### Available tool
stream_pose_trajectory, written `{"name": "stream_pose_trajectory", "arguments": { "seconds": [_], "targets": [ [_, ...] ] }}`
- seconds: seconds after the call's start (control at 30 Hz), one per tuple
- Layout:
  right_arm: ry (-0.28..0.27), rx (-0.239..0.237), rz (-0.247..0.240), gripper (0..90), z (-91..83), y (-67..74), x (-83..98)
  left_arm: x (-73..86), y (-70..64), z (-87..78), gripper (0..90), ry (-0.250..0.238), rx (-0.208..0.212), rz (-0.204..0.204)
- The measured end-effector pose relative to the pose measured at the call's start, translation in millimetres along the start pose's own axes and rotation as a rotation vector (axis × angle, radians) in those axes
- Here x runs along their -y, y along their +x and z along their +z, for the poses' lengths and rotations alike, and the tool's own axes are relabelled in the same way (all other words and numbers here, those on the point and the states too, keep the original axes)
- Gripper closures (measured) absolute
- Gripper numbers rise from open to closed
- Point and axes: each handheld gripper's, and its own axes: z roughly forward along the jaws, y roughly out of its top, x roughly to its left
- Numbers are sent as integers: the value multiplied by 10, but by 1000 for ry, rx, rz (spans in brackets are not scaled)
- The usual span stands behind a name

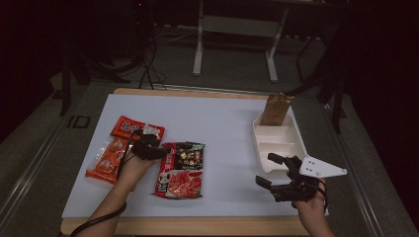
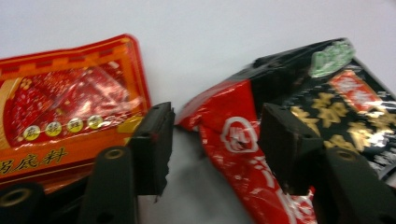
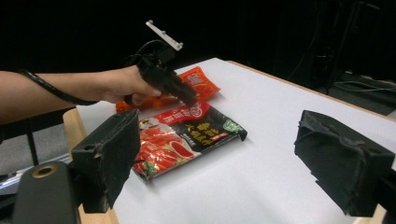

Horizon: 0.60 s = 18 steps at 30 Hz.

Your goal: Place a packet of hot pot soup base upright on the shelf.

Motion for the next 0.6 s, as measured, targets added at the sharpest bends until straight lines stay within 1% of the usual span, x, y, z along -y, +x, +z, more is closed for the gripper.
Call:
{"name": "stream_pose_trajectory", "arguments": {
  "seconds": [0.03,0.1,0.13,0.2,0.27,0.3,0.33,0.4,0.47,0.57,0.6],
  "targets": [
    [2,0,3,141,1,0,2,-2,9,10,485,6,-5,-7],
    [4,2,2,141,0,-4,7,-1,22,26,493,13,13,-16],
    [6,2,6,141,-2,-9,12,1,23,31,493,12,10,-18],
    [6,2,9,141,-4,-16,15,5,31,56,493,16,18,-27],
    [7,0,16,141,-4,-22,16,8,29,89,492,30,25,-14],
    [7,0,16,141,-4,-22,16,8,29,89,492,30,25,-14],
    [7,-1,18,141,-4,-23,16,6,27,118,492,33,9,-15],
    [11,-2,17,141,2,-18,17,6,32,146,492,46,-7,-12],
    [13,-4,18,141,5,-20,21,17,33,175,495,53,-1,-19],
    [14,-2,18,141,3,-28,27,13,24,199,516,61,-3,-14],
    [15,-1,21,141,3,-32,28,7,17,206,521,66,-3,-4]
  ]
}}
